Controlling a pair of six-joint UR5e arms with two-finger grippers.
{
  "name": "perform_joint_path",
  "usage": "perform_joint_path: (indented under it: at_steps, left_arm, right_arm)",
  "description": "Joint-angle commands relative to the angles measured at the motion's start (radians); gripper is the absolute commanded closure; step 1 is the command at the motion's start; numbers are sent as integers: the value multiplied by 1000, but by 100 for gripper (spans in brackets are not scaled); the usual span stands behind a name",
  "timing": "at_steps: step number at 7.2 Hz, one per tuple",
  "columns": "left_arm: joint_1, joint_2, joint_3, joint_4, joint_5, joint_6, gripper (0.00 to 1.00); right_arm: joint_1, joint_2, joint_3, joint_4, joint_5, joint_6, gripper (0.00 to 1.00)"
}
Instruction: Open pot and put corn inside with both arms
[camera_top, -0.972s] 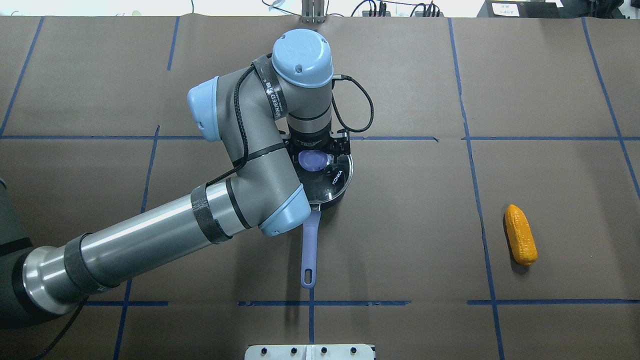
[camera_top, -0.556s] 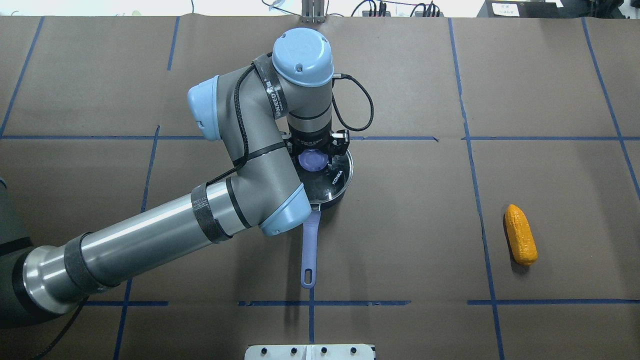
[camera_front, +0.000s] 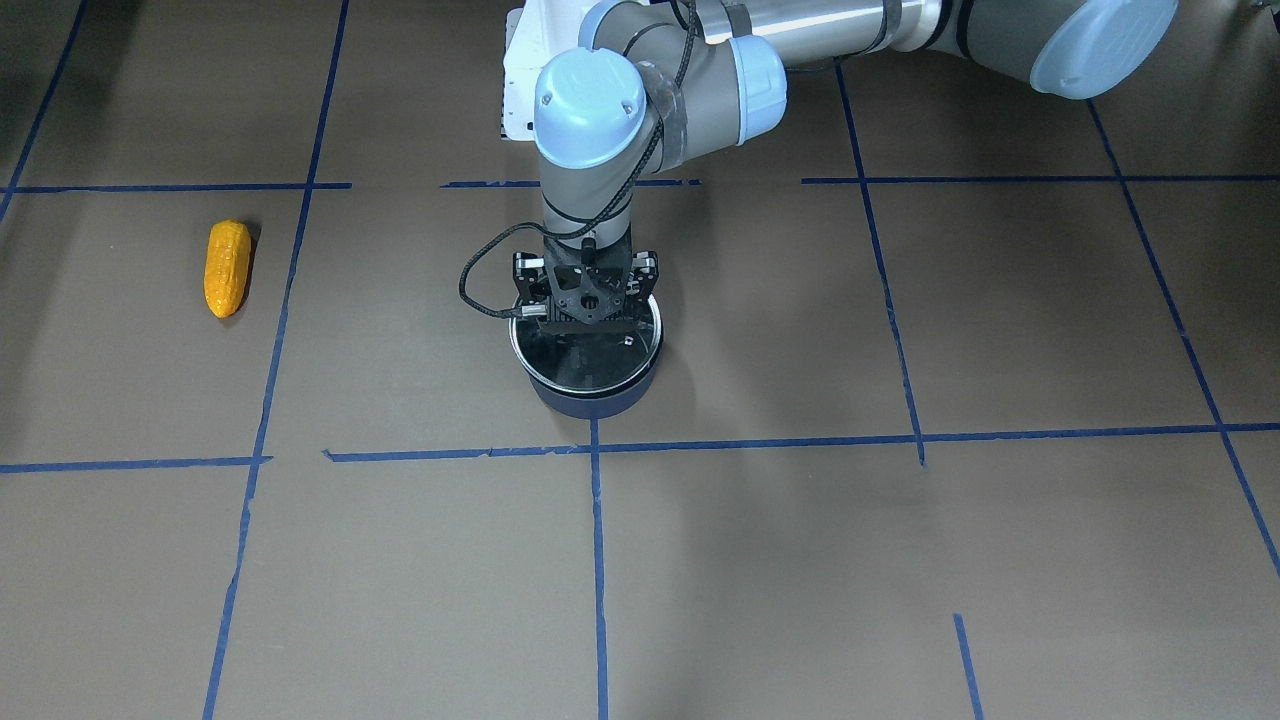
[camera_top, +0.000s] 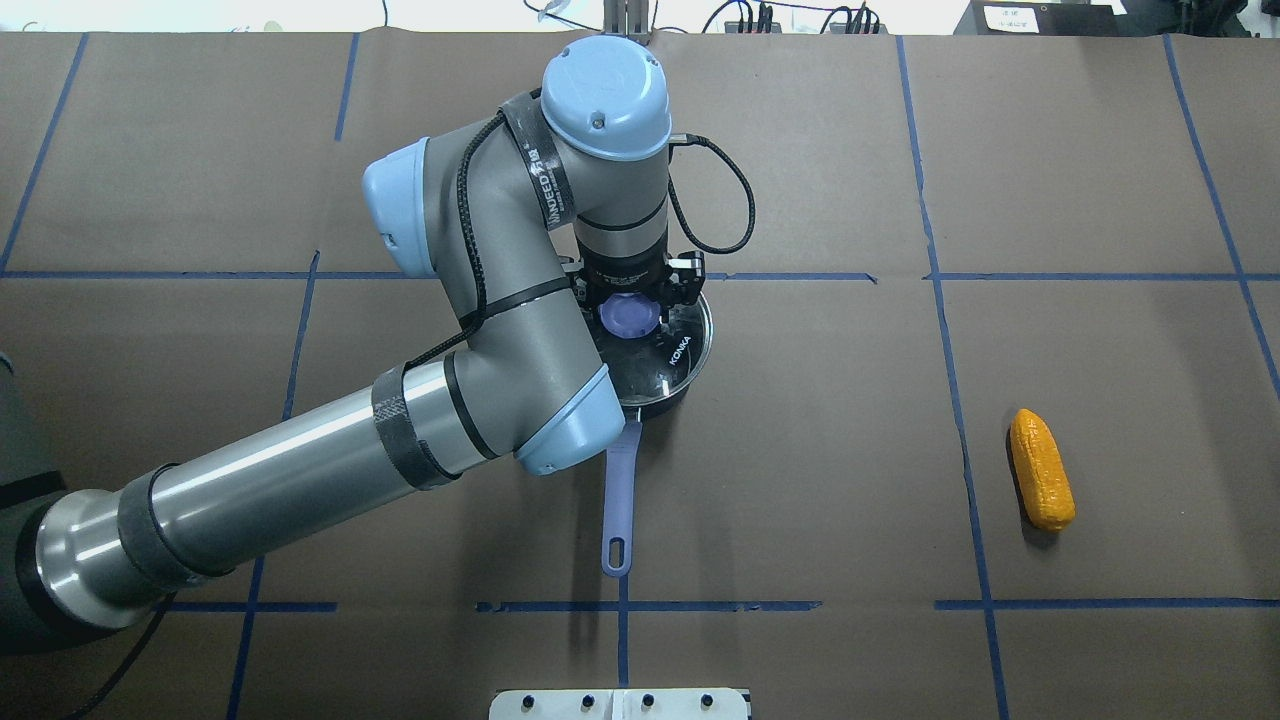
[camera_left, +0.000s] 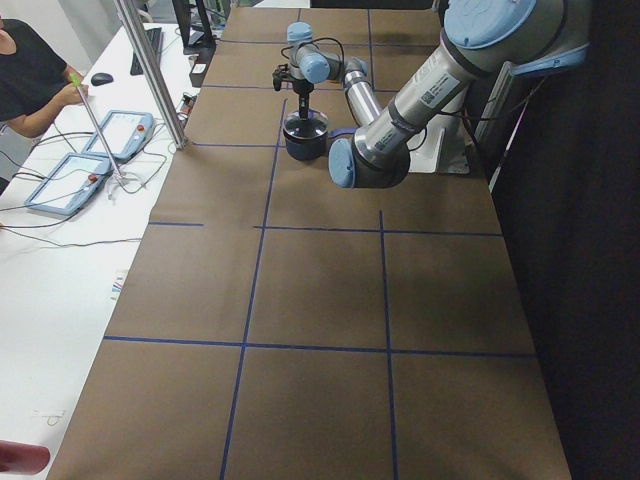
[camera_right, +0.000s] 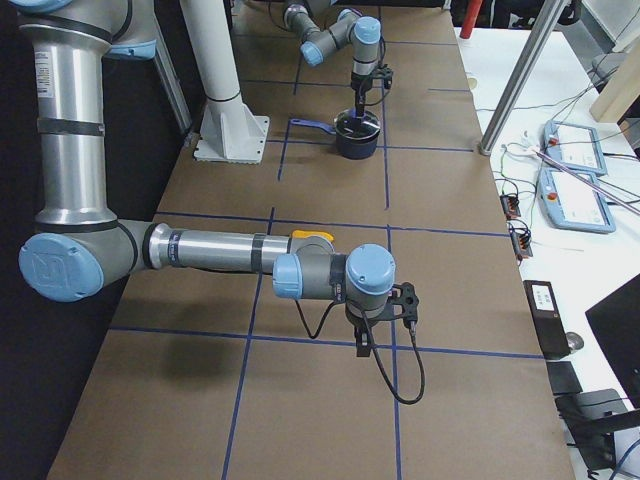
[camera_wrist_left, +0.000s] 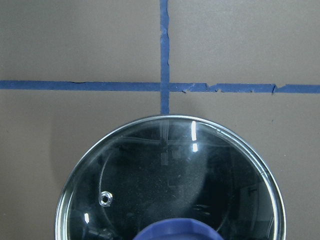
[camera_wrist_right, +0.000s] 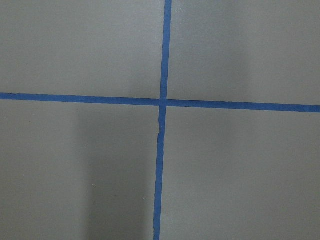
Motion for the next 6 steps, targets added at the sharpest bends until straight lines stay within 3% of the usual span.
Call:
perform_joint_path:
  at_steps: [1,6]
  left_arm:
    - [-7,9,-86,87,0,0,77]
    - [-91,326,-407,110,-6,113,78]
  right_arm:
    - [0,0,2,0,1,3,1]
    - [0,5,3,0,1,6,0]
